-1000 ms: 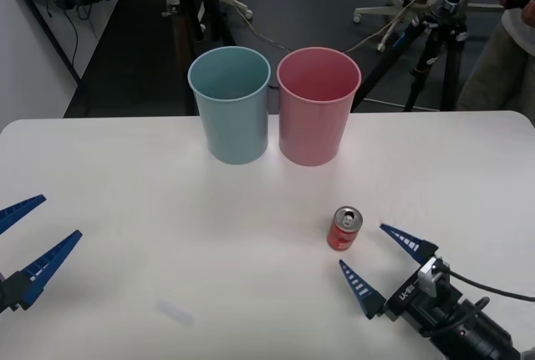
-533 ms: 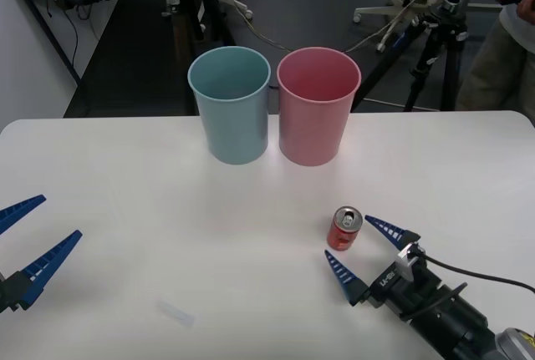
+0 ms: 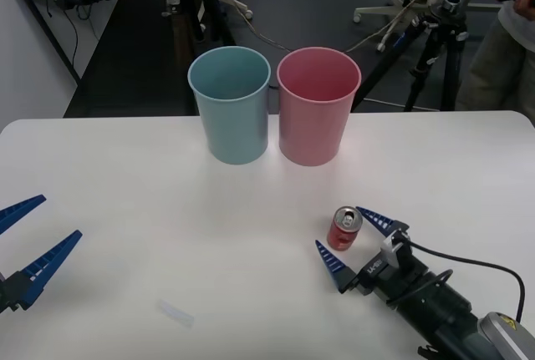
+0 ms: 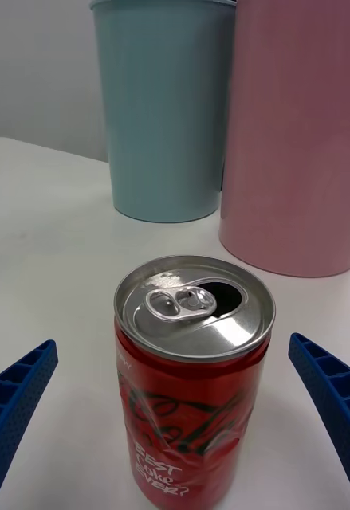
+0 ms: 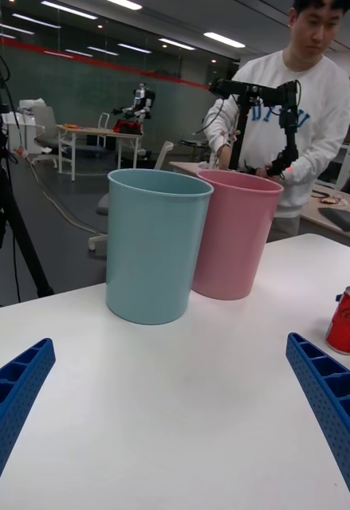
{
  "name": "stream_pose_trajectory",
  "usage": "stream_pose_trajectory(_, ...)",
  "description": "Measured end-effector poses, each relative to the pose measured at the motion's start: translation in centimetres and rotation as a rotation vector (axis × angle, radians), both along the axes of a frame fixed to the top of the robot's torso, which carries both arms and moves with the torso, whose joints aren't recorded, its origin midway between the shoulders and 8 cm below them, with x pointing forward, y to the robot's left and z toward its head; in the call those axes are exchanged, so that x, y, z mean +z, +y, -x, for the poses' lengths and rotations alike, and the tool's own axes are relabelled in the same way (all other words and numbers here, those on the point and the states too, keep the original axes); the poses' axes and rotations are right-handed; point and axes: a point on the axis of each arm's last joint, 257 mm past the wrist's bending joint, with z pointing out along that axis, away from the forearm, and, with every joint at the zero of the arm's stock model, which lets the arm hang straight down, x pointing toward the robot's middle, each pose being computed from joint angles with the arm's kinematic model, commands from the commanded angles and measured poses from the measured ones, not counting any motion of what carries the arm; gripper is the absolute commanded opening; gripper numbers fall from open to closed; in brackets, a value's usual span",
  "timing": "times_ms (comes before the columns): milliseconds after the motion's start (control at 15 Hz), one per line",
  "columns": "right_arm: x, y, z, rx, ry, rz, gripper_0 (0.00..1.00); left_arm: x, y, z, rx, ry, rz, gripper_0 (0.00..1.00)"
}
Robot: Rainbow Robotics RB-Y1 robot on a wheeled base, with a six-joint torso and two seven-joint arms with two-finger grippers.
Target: Grasp the object on the table and drop it into the matching bin: aluminum can to the light blue bin, PET bottle to the pink bin.
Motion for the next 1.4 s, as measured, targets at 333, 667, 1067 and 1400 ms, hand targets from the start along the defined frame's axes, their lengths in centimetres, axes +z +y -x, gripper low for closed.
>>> stream_pose_trajectory(333,0.0,0.5,-0.9,-0.011,0.012,0.004,1.00,0.0,0.0,0.0,0.000,0.000,0.000,1.00)
stream_pose_trajectory(667,0.2,1.0,-1.0,-0.004,0.015,-0.005,0.00,0.0,0.0,0.0,0.000,0.000,0.000,1.00)
stream_pose_trajectory(1067,0.2,1.1,-1.0,0.000,0.015,-0.007,0.00,0.0,0.0,0.0,0.000,0.000,0.000,1.00)
stream_pose_trajectory(1400,0.3,1.3,-0.8,0.008,0.013,-0.014,0.00,0.0,0.0,0.0,0.000,0.000,0.000,1.00)
